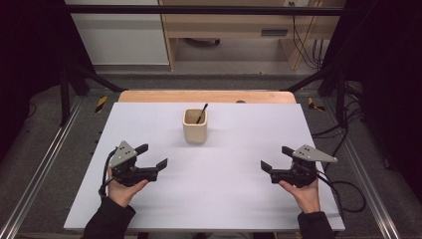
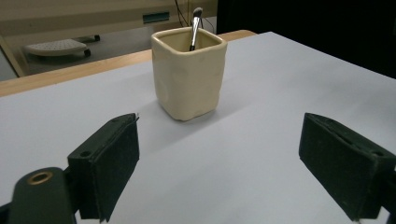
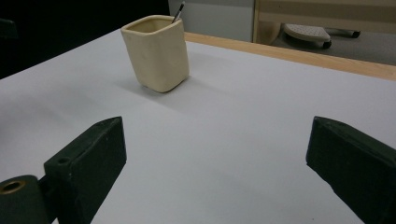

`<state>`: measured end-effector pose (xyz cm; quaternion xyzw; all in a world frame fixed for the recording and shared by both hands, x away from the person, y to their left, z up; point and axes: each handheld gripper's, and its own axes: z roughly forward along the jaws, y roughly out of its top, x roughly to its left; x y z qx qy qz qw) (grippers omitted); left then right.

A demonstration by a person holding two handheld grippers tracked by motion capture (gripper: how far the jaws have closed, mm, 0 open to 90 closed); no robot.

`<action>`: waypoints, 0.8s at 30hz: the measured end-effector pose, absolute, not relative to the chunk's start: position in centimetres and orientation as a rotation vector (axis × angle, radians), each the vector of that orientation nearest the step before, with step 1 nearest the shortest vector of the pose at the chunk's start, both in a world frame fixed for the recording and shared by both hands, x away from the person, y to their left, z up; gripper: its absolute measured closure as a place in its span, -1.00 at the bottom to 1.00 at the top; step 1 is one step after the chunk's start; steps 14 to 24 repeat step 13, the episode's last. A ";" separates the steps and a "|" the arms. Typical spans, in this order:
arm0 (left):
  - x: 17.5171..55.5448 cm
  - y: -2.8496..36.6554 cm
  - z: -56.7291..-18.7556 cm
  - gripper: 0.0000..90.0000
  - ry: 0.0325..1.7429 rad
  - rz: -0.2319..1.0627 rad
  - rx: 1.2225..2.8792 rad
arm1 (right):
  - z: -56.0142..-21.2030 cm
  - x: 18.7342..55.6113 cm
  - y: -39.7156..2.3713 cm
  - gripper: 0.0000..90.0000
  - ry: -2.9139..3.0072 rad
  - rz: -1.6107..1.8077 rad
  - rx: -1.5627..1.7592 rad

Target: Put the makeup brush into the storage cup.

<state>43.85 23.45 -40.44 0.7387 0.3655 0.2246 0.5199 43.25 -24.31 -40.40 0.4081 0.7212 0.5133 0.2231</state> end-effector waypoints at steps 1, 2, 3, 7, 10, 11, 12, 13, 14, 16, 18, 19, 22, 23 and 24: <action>43.8 23.6 -40.6 -0.73 0.880 0.536 1.775 | -40.4 43.2 -24.3 -0.88 1.995 1.415 1.129; 43.8 23.8 -40.7 -0.73 0.886 0.538 1.777 | -40.4 43.2 -24.2 -0.88 1.994 1.414 1.129; 43.7 24.0 -40.8 -0.74 0.894 0.542 1.775 | -40.4 43.2 -24.2 -0.88 1.995 1.414 1.129; 43.4 24.7 -41.1 -0.74 0.915 0.540 1.760 | -40.3 43.1 -24.3 -0.88 1.990 1.419 1.129; 43.2 25.2 -41.4 -0.75 0.932 0.546 1.755 | -40.4 43.0 -24.3 -0.88 1.990 1.417 1.129; 43.1 25.3 -41.5 -0.75 0.939 0.546 1.746 | -40.4 43.0 -24.3 -0.88 1.991 1.416 1.127; 43.1 25.4 -41.6 -0.75 0.942 0.546 1.749 | -40.3 43.0 -24.3 -0.88 1.990 1.416 1.129; 43.1 25.5 -41.7 -0.75 0.947 0.546 1.749 | -40.3 43.0 -24.3 -0.88 1.990 1.416 1.129; 43.1 25.5 -41.7 -0.75 0.947 0.546 1.749 | -40.3 43.0 -24.3 -0.88 1.990 1.416 1.129; 43.1 25.5 -41.7 -0.75 0.947 0.546 1.749 | -40.3 43.0 -24.3 -0.88 1.990 1.416 1.129; 43.1 25.5 -41.7 -0.75 0.947 0.546 1.749 | -40.3 43.0 -24.3 -0.88 1.990 1.416 1.129; 43.1 25.5 -41.7 -0.75 0.947 0.546 1.749 | -40.3 43.0 -24.3 -0.88 1.990 1.416 1.129; 43.1 25.5 -41.7 -0.75 0.947 0.546 1.749 | -40.3 43.0 -24.3 -0.88 1.990 1.416 1.129; 43.1 25.5 -41.7 -0.75 0.947 0.546 1.749 | -40.3 43.0 -24.3 -0.88 1.990 1.416 1.129; 43.1 25.5 -41.7 -0.75 0.947 0.546 1.749 | -40.3 43.0 -24.3 -0.88 1.990 1.416 1.129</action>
